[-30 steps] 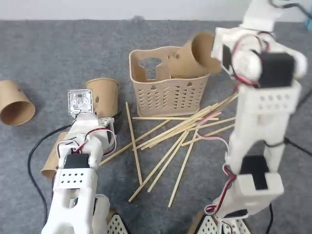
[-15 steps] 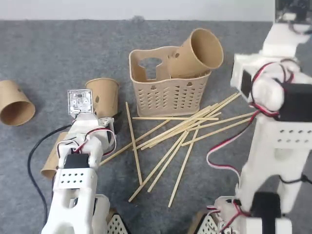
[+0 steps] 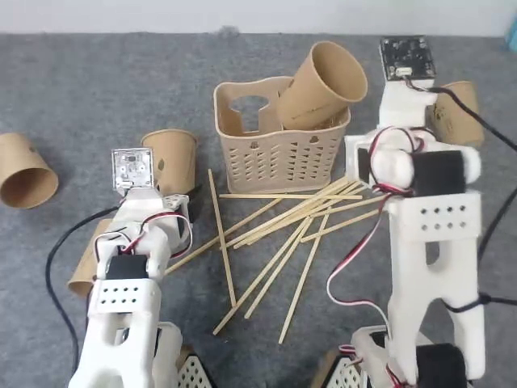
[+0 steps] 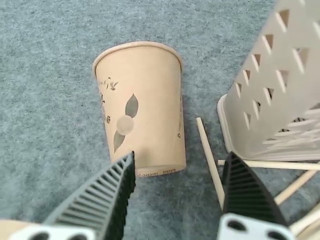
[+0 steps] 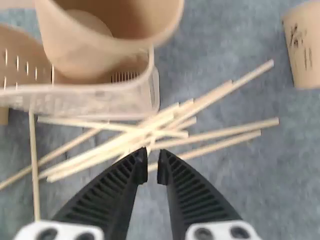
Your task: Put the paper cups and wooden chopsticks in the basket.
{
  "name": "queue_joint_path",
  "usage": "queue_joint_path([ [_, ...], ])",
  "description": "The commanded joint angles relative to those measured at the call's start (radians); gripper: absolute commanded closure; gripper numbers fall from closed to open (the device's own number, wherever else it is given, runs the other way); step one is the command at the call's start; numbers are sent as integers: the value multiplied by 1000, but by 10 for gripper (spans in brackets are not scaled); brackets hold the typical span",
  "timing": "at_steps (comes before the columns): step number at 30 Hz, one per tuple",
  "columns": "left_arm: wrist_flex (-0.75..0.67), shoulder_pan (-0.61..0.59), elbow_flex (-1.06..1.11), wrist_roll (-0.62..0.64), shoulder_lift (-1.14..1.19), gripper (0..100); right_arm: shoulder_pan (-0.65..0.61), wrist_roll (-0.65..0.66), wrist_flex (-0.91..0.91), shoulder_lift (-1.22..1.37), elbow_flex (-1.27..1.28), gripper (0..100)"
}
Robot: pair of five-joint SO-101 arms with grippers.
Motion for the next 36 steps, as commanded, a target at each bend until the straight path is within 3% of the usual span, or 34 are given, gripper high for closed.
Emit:
queue_joint_path([
  [1,-26,-3,-4,-12,-28,728,-12,9,-223,-41,92,990],
  [6,-26,-3,-4,-12,-28,728,-8,9,-522,-41,212,990],
  [10,-26,-3,-4,-12,-28,728,-13,9,-604,-44,224,990],
  [19,-44,-2,-4,-12,-28,728,-99,8,-604,-53,192,990],
  [30,-44,-3,-4,-12,-28,728,-240,14,-443,-248,195,987],
  [36,-44,-3,-4,-12,-28,728,-232,17,-444,-338,190,812],
])
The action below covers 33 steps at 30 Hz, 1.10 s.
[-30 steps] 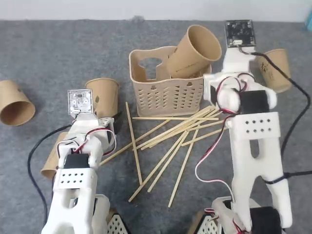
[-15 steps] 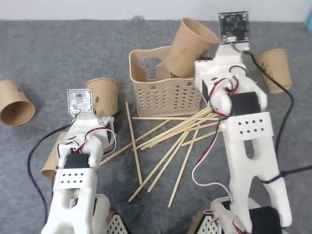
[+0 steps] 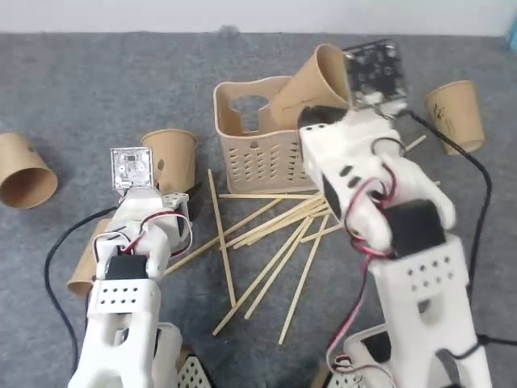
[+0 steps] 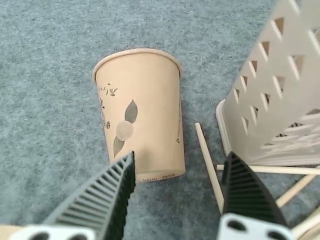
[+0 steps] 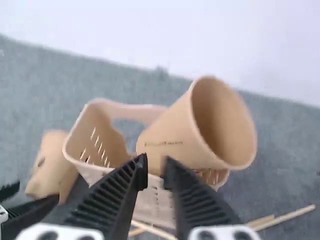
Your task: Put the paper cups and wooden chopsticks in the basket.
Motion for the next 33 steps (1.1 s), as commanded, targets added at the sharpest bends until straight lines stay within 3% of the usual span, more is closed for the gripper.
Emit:
queue_joint_path([
  [1,-23,-5,-4,-12,-28,728,-2,18,-2,-62,-43,790],
  [7,-23,-5,-2,-12,-28,728,50,60,-81,-21,-54,801],
  [15,-21,-6,-2,-12,-28,728,140,83,-79,237,-186,801],
  [31,-25,-6,-2,-12,-28,728,65,84,-48,335,-267,806],
  [33,-25,-6,-2,-12,-28,728,65,84,-44,335,-267,843],
])
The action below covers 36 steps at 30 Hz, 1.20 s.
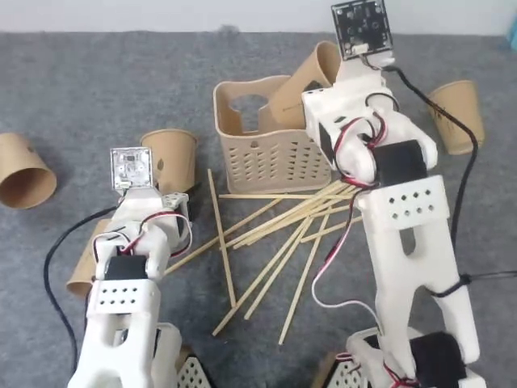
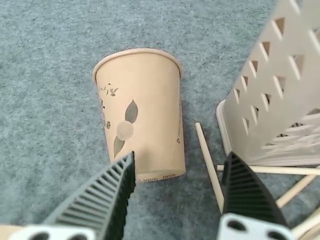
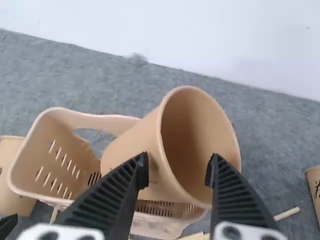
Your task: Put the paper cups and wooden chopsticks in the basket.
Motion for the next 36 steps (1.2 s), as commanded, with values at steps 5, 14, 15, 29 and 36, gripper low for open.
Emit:
queue_joint_path([
  [5,-25,-5,-2,-12,-28,728,-7,83,-13,-15,-54,985],
  [14,-25,-5,-2,-12,-28,728,-8,209,93,-8,-153,991],
  [15,-25,-5,-2,-12,-28,728,-10,235,88,-13,-153,991],
  [29,-25,-5,-2,-12,-28,728,-15,374,97,127,-140,977],
  [36,-26,-5,-2,-12,-28,728,-13,276,113,62,-141,758],
])
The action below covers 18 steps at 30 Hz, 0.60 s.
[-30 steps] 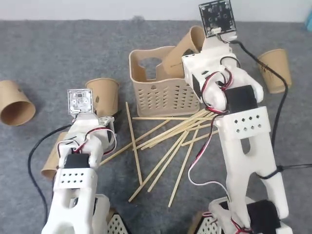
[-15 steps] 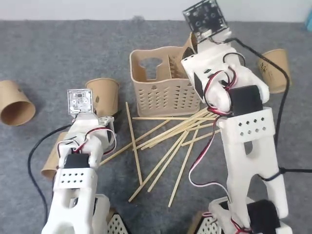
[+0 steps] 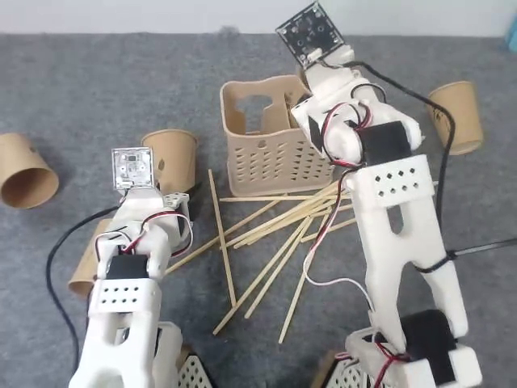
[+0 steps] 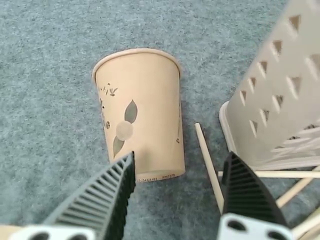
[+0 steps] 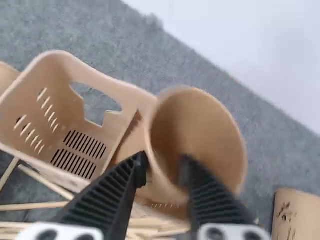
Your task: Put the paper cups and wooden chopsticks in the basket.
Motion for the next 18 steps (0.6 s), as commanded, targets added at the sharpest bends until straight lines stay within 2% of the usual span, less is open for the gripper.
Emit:
queue_joint_path([
  [1,-26,-6,-2,-12,-28,728,-1,-40,13,-97,-29,743],
  [13,-26,-5,-2,-12,-28,728,79,-44,205,-441,-21,778],
  [16,-25,-6,-2,-12,-28,728,214,-55,222,-467,-14,779],
  [18,-21,-6,-2,-12,-28,728,349,-107,179,-455,35,779],
])
